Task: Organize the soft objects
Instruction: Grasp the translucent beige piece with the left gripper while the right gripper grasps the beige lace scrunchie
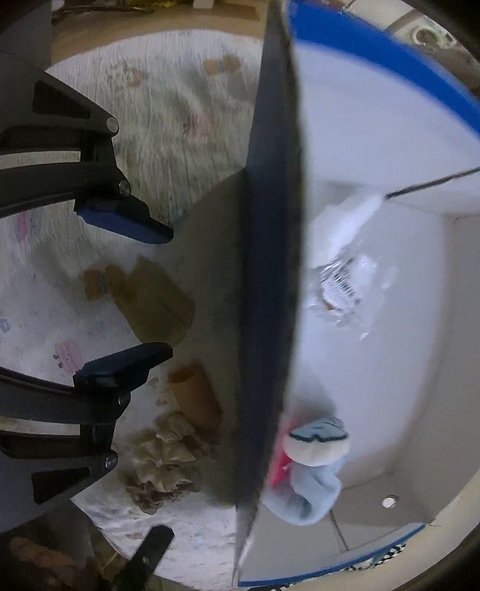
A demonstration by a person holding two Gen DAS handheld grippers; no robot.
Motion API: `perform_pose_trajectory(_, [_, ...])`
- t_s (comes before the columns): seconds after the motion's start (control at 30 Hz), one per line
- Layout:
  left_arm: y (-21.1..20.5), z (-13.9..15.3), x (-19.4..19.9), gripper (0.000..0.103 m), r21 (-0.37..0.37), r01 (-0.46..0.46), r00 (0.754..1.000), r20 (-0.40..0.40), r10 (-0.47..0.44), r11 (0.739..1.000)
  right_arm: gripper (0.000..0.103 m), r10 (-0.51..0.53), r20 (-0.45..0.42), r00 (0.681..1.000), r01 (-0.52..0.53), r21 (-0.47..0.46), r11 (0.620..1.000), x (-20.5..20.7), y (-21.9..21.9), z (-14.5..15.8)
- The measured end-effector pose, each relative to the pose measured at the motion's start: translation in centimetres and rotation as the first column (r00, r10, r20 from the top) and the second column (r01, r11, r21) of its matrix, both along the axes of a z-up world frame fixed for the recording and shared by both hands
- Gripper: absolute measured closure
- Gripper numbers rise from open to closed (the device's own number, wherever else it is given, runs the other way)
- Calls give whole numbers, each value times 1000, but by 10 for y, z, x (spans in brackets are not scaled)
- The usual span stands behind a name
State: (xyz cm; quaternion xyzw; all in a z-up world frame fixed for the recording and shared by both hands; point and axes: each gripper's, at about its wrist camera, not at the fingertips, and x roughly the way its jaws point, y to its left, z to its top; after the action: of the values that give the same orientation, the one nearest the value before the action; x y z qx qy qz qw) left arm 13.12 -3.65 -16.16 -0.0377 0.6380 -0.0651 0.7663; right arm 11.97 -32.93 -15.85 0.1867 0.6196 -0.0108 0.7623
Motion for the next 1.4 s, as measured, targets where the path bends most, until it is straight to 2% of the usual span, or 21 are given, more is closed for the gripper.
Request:
perform_pose_trajectory(0.07, [-2, -5, 1, 51, 8, 15, 1000, -11, -15, 1000, 6, 31, -36, 999, -32, -28, 999, 2, 4, -10])
perform_pose_trajectory(0.1, [-3, -6, 1, 53, 13, 21, 1000, -16, -21, 1000, 15, 51, -51, 997, -53, -40, 998, 3, 7, -14])
perform_pose_trajectory(0.17, [-4, -9, 0, 67, -6, 34, 999, -31, -34, 999, 23, 91, -81, 993, -95, -54, 994, 7, 18, -23])
perform_pose_trajectory(0.2, [-6, -10, 2, 80, -28, 42, 998, -42, -43, 999, 26, 112, -88, 990, -118, -68, 991, 9, 22, -26])
perform_pose_trajectory(0.23, [-6, -9, 1, 89, -51, 53, 997, -54, -55, 997, 28, 130, -89, 988, -137, -89, 987, 11, 28, -29])
perform_pose_trajectory(0.3, [-4, -6, -2, 94, -41, 63, 997, -39, -65, 997, 30, 170, -88, 982, -179, -115, 977, 16, 38, -33])
perform_pose_trajectory(0.37, [-1, -4, -6, 96, -68, 60, 997, -40, -63, 996, 40, 233, -89, 968, -244, -148, 958, 17, 50, -35])
perform_pose_trajectory(0.5, [12, 5, -11, 96, -87, 47, 999, -17, -49, 995, 86, 281, -77, 957, -290, -166, 942, 14, 61, -34])
perform_pose_trajectory(0.7, [31, 19, -24, 96, -50, -6, 1000, 27, 7, 999, 90, 263, -8, 965, -261, -158, 952, 8, 58, -15])
perform_pose_trajectory(0.8, [50, 28, -26, 96, 22, -82, 994, 75, 80, 996, 90, 219, 37, 975, -212, -140, 967, 5, 50, -2])
perform_pose_trajectory(0.93, [69, 38, -34, 96, 29, -146, 984, 103, 142, 989, 90, 193, 72, 979, -183, -127, 975, -3, 42, 10])
perform_pose_trajectory(1.17, [72, 48, -43, 96, 51, -163, 978, 141, 154, 985, 90, 215, 106, 971, -201, -128, 971, -6, 57, 19])
perform_pose_trajectory(1.23, [74, 50, -53, 96, 51, -166, 976, 153, 157, 985, 90, 220, 121, 968, -204, -131, 970, -10, 39, 23])
perform_pose_trajectory(1.4, [71, 65, -66, 96, 58, -165, 967, 203, 150, 985, 90, 233, 153, 960, -213, -135, 968, -20, 45, 36])
